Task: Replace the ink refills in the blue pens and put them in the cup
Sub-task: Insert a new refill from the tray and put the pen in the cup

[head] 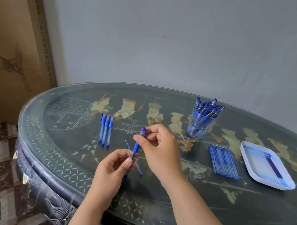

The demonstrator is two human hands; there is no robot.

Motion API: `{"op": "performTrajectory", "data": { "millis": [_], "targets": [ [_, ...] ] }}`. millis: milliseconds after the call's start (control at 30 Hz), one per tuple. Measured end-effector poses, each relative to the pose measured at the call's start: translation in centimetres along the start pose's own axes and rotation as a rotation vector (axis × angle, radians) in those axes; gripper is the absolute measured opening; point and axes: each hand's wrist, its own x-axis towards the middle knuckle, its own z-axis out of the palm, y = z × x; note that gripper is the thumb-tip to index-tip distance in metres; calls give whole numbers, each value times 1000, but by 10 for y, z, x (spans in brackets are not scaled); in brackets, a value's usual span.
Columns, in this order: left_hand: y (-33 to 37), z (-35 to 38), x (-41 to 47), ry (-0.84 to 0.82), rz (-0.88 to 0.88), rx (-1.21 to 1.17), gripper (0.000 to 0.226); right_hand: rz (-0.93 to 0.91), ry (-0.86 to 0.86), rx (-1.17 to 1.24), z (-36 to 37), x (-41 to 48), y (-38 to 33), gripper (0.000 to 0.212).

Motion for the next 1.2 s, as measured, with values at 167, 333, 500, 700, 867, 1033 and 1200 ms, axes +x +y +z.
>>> {"op": "performTrajectory", "data": {
  "millis": [167, 333, 500, 700, 867, 1033, 1200],
  "targets": [
    [-2, -2, 0, 26, 1, 1, 15, -3, 11, 6, 3, 1, 0, 14],
    [3, 3, 2, 47, -7, -7, 14, -95, 8, 6, 2, -2, 4, 16],
    [7, 7, 8, 79, -7, 18, 14, -104, -4, 15, -3, -1, 17, 20],
    [9, -5, 31, 325, 62, -40, 10, -92, 284, 139, -61, 29, 8, 22],
    [6, -20, 44, 523, 102, -43, 8, -222, 606, 111, -116, 71, 5, 27],
    [5, -17, 44, 518, 85, 12, 11, -336, 805, 2, -148, 116, 3, 29],
    [9, -14, 44, 496, 61, 18, 11, -286, 705, -171, -156, 145, 17, 28]
  ]
}}
